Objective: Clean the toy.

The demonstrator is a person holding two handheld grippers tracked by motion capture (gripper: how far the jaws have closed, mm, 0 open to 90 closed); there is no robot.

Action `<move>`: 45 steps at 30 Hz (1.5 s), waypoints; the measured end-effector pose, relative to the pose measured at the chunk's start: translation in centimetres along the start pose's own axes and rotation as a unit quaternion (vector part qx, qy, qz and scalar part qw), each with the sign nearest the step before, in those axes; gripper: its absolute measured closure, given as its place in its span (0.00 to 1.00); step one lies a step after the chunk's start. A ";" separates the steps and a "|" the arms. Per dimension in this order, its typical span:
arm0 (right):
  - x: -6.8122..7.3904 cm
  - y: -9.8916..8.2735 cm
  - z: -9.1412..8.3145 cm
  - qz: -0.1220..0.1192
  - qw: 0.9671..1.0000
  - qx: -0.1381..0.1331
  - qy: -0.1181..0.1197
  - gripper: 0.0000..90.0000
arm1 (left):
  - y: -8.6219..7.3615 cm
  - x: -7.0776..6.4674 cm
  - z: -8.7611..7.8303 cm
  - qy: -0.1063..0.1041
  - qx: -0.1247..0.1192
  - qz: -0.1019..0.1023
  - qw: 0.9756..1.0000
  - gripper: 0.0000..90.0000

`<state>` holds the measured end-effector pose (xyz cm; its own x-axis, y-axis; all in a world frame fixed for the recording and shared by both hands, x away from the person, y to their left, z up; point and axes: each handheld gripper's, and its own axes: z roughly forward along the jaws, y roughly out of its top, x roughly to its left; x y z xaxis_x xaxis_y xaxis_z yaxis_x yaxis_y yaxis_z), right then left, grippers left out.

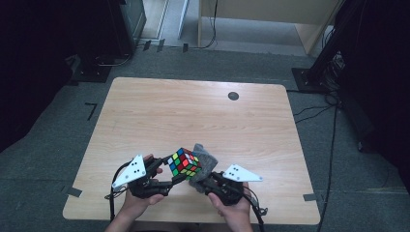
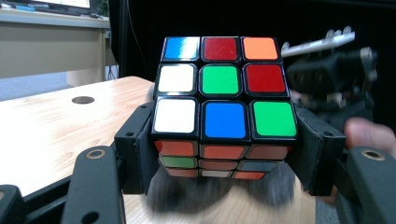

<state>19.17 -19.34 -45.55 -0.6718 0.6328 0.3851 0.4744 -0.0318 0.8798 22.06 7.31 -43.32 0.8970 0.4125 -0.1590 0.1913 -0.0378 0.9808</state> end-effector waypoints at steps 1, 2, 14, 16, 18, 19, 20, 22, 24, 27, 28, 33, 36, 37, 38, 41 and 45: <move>0.3 -0.5 0.6 -0.006 1.000 0.018 0.009 0.72 | 0.0 0.0 0.0 0.000 0.000 0.002 1.000 0.38; 0.6 -0.7 1.0 -0.015 0.999 0.028 0.014 0.72 | 0.1 0.0 0.0 0.000 0.000 0.003 1.000 0.38; -0.1 0.6 -0.8 -0.011 1.000 -0.022 -0.019 0.72 | 0.1 0.0 -0.1 0.002 -0.002 0.003 1.000 0.38; 0.3 0.0 -0.1 -0.015 1.000 -0.004 -0.011 0.72 | 0.1 -0.1 -0.1 0.003 -0.001 0.005 1.000 0.38; 0.7 -0.4 0.5 -0.023 1.000 0.011 -0.007 0.72 | 0.1 0.0 -0.1 0.004 0.000 0.005 1.000 0.38; 0.8 -0.5 0.7 -0.027 0.999 0.017 -0.005 0.72 | 0.1 0.1 -0.2 0.004 -0.001 0.005 1.000 0.38; 0.8 -0.4 0.6 -0.031 0.999 0.017 -0.008 0.72 | 0.1 0.1 -0.2 0.005 -0.002 0.003 1.000 0.38; 0.3 0.2 -0.1 -0.028 0.999 0.000 -0.016 0.71 | 0.1 0.3 -0.4 0.004 -0.005 -0.004 1.000 0.38; -0.4 0.9 -1.1 -0.006 0.999 -0.032 -0.024 0.71 | 0.0 0.4 -0.3 0.005 -0.005 -0.007 1.000 0.38; -0.4 0.9 -1.3 -0.006 0.999 -0.036 -0.028 0.71 | 0.0 0.3 -0.1 0.002 -0.004 -0.010 1.000 0.38; -0.2 0.7 -1.0 -0.007 0.999 -0.028 -0.025 0.71 | 0.0 0.2 0.0 0.001 -0.003 -0.009 1.000 0.38; 1.1 -0.8 1.0 -0.028 0.999 0.027 -0.002 0.71 | 0.0 0.1 0.0 0.000 -0.002 -0.004 1.000 0.38; 0.6 -0.1 0.3 -0.025 1.000 0.013 -0.014 0.71 | 0.0 0.2 -0.1 0.001 -0.003 -0.007 1.000 0.38; 0.3 0.2 -0.1 -0.017 1.000 0.002 -0.018 0.71 | -0.1 0.2 -0.1 0.002 -0.002 -0.007 1.000 0.38; -0.1 0.6 -0.7 -0.002 1.000 -0.015 -0.025 0.71 | -0.1 0.2 -0.1 0.002 -0.002 -0.007 1.000 0.38; -0.5 0.9 -1.2 0.000 0.999 -0.024 -0.032 0.71 | -0.2 0.1 0.1 0.000 0.002 -0.006 1.000 0.38; 0.1 -0.2 0.0 0.001 1.000 0.009 -0.017 0.71 | -0.2 0.0 0.3 -0.002 0.004 -0.004 1.000 0.38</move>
<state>19.04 -19.31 -45.67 -0.6511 0.6592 0.3763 0.4853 -0.0196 0.8741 22.10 7.05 -43.57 0.8972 0.4090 -0.1667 0.2009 -0.0416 0.9787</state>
